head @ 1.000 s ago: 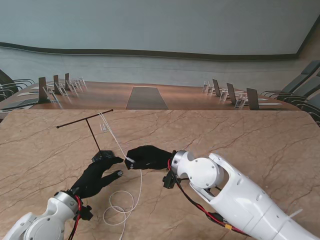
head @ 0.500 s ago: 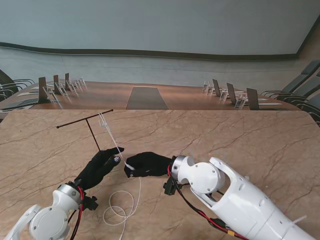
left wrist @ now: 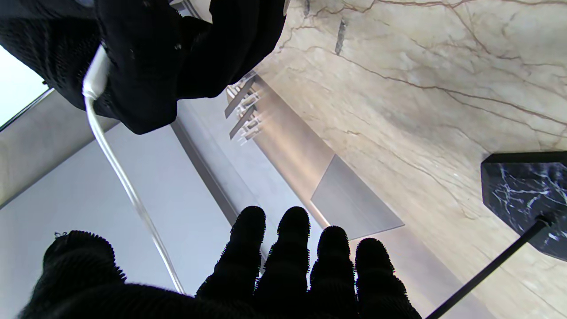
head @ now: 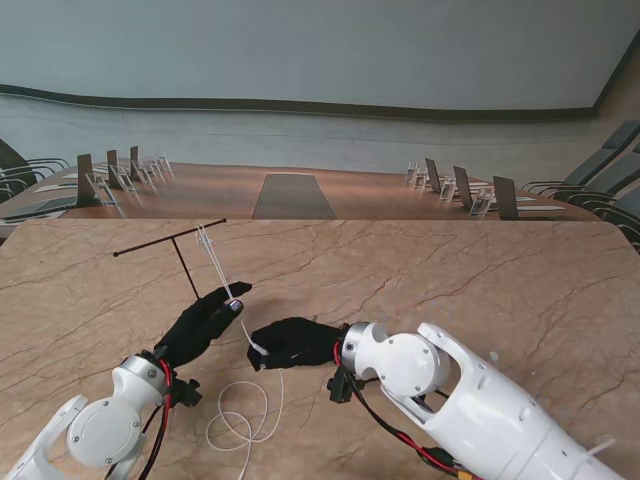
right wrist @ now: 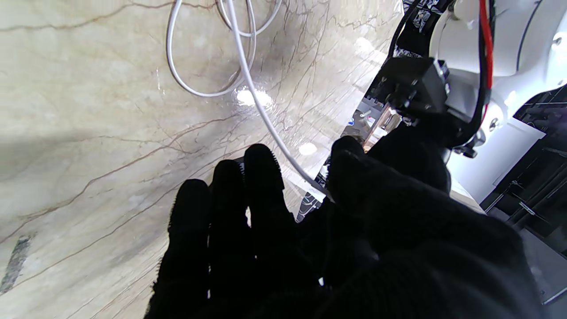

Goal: Take the wired earphone off the rack, coil the cable and place them on the table

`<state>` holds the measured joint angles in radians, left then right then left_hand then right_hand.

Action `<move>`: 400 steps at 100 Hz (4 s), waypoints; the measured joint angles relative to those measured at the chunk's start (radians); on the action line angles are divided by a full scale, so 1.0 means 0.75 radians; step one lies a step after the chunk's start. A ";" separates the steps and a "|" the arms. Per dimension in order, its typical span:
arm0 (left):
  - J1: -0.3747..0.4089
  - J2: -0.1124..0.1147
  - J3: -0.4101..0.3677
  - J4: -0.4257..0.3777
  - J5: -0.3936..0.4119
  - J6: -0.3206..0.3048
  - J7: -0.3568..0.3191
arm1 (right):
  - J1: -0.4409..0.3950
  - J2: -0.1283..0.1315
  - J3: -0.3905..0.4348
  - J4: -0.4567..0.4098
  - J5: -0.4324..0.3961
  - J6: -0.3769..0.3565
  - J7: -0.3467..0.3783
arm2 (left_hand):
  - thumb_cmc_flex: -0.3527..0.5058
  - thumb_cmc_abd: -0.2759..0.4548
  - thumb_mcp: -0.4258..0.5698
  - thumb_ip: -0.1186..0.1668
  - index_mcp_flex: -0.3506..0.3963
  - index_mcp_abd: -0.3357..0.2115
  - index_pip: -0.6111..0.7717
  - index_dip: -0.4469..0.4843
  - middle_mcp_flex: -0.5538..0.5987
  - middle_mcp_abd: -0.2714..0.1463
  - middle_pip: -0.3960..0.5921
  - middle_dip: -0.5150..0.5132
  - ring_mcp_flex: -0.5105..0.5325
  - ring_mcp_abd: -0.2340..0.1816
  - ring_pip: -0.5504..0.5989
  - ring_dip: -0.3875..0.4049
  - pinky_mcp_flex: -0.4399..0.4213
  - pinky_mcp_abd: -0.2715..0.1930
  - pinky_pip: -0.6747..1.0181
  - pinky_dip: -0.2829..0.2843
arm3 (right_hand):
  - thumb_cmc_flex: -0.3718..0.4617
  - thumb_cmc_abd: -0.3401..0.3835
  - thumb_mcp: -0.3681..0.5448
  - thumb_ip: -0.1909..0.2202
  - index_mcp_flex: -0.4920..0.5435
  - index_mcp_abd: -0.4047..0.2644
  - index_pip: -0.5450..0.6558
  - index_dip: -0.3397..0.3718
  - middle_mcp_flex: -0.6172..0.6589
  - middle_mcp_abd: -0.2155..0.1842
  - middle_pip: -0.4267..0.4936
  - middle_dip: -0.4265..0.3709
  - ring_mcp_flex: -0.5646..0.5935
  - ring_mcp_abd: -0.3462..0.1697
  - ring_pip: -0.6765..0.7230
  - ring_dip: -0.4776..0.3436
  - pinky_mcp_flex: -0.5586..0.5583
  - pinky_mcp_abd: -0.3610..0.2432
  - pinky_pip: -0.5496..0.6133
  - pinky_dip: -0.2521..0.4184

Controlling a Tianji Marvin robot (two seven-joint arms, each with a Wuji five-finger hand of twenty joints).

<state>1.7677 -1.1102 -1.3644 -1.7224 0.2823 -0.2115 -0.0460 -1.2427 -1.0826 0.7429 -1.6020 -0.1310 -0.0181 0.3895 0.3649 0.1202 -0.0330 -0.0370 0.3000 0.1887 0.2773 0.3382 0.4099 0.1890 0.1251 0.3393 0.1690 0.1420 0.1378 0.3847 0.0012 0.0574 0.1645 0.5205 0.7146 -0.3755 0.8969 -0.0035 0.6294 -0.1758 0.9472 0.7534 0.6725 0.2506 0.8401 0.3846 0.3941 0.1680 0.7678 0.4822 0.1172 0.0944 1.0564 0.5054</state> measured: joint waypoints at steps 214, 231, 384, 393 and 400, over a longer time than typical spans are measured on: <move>-0.177 0.001 -0.055 -0.020 -0.117 -0.158 -0.082 | 0.158 -0.038 -0.112 0.068 0.118 0.050 0.027 | 0.364 0.044 0.004 0.000 -0.067 -0.070 0.029 -0.017 0.088 -0.019 0.030 -0.024 0.081 -0.010 0.126 -0.106 -0.015 -0.050 0.536 -0.284 | -0.012 -0.006 -0.010 0.029 -0.120 -0.038 0.168 -0.164 0.014 0.064 0.058 0.047 0.042 0.065 0.034 0.000 0.050 0.073 0.087 -0.014; -0.188 0.004 -0.066 -0.024 -0.118 -0.176 -0.096 | 0.167 -0.037 -0.120 0.068 0.109 0.053 0.035 | 0.371 0.044 0.004 0.000 -0.066 -0.070 0.029 -0.017 0.088 -0.020 0.031 -0.024 0.081 -0.010 0.126 -0.114 -0.014 -0.050 0.540 -0.284 | -0.014 -0.022 0.000 0.029 -0.235 -0.099 0.314 -0.225 -0.035 0.065 0.093 0.062 0.041 0.065 0.035 0.000 0.047 0.073 0.087 -0.014; -0.321 0.014 -0.109 0.060 -0.128 -0.276 -0.121 | 0.283 -0.087 -0.230 0.164 0.193 0.059 0.022 | 0.397 0.044 0.003 0.000 0.003 -0.070 0.047 -0.017 0.102 -0.021 0.039 -0.059 0.084 -0.022 0.127 -0.126 -0.011 -0.056 0.549 -0.284 | -0.028 -0.139 0.117 0.026 -0.182 -0.131 0.382 -0.117 -0.118 0.050 0.107 0.066 -0.019 0.047 0.035 0.000 -0.001 0.051 0.079 -0.014; -0.335 0.014 -0.109 0.071 -0.129 -0.280 -0.128 | 0.292 -0.092 -0.237 0.172 0.200 0.063 0.021 | 0.397 0.044 0.003 0.000 0.004 -0.070 0.047 -0.017 0.102 -0.021 0.039 -0.059 0.084 -0.022 0.127 -0.131 -0.011 -0.056 0.549 -0.284 | -0.028 -0.139 0.117 0.026 -0.182 -0.131 0.382 -0.117 -0.119 0.050 0.106 0.066 -0.019 0.047 0.035 0.000 -0.001 0.051 0.076 -0.014; -0.345 0.014 -0.109 0.078 -0.128 -0.286 -0.128 | 0.297 -0.097 -0.240 0.178 0.204 0.066 0.020 | 0.397 0.044 0.003 0.000 0.004 -0.070 0.047 -0.017 0.102 -0.021 0.039 -0.059 0.084 -0.022 0.127 -0.133 -0.011 -0.056 0.549 -0.284 | -0.028 -0.139 0.117 0.026 -0.182 -0.131 0.382 -0.116 -0.118 0.050 0.105 0.066 -0.019 0.047 0.035 0.000 -0.001 0.051 0.074 -0.014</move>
<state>1.5088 -1.0994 -1.4459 -1.6640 0.1860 -0.4260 -0.1423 -1.0196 -1.1553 0.5627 -1.4688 0.0216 0.0314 0.4042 0.6626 0.1530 -0.0309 -0.0370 0.3028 0.1364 0.3129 0.3254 0.4865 0.1734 0.1544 0.2952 0.2322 0.1254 0.2331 0.2848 -0.0072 0.0151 0.5765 0.3075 0.6935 -0.4800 0.9850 0.0157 0.4927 -0.2742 1.2334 0.6661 0.5836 0.2878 0.9190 0.4341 0.3799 0.2029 0.7942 0.4822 0.1164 0.1326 1.1119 0.4947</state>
